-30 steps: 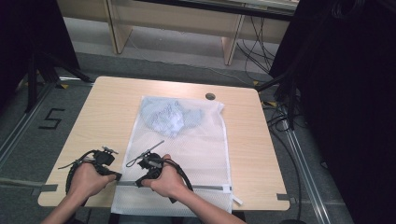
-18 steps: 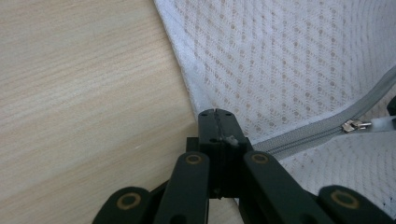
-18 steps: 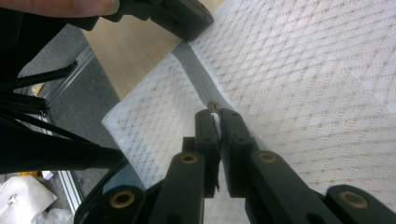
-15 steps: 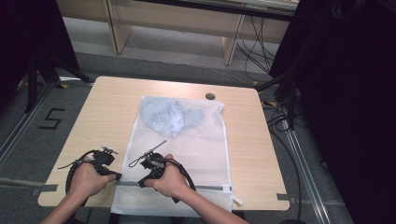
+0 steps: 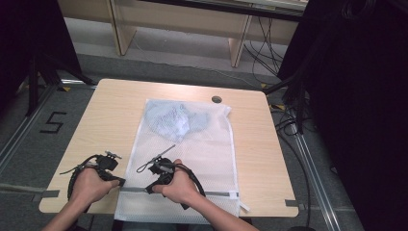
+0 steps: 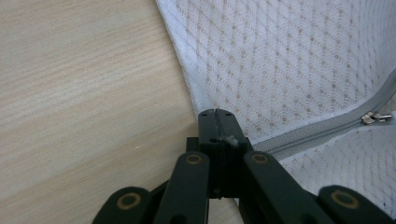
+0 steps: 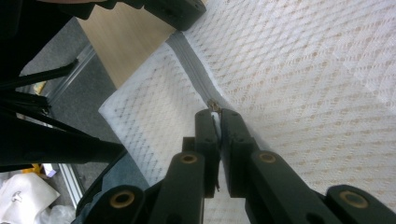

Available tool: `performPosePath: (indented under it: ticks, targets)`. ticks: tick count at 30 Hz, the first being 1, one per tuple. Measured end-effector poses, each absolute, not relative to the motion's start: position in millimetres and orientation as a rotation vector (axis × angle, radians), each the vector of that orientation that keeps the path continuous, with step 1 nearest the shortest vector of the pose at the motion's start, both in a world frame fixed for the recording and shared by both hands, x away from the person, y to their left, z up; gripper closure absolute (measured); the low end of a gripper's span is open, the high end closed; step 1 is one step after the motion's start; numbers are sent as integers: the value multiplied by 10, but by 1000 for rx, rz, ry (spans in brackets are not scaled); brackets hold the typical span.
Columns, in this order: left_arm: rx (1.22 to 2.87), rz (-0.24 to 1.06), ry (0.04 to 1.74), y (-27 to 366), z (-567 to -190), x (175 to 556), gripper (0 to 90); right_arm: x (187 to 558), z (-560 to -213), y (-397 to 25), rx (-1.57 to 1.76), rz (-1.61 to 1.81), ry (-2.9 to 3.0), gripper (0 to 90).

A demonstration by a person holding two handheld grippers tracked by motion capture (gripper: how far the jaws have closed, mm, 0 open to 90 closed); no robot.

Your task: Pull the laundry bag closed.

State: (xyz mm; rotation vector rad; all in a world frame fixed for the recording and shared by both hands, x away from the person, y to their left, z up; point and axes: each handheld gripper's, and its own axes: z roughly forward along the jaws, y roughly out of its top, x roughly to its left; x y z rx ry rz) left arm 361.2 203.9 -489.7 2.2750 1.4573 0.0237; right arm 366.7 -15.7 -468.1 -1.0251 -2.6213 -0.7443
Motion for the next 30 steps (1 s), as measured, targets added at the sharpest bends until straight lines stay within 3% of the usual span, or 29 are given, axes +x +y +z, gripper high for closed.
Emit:
performPosePath:
  ticks: [30]
  targets:
    - [2268,24,1461,2038,-4899,3611,899,3680,-4672,-314,-1027,-745,-2609,870]
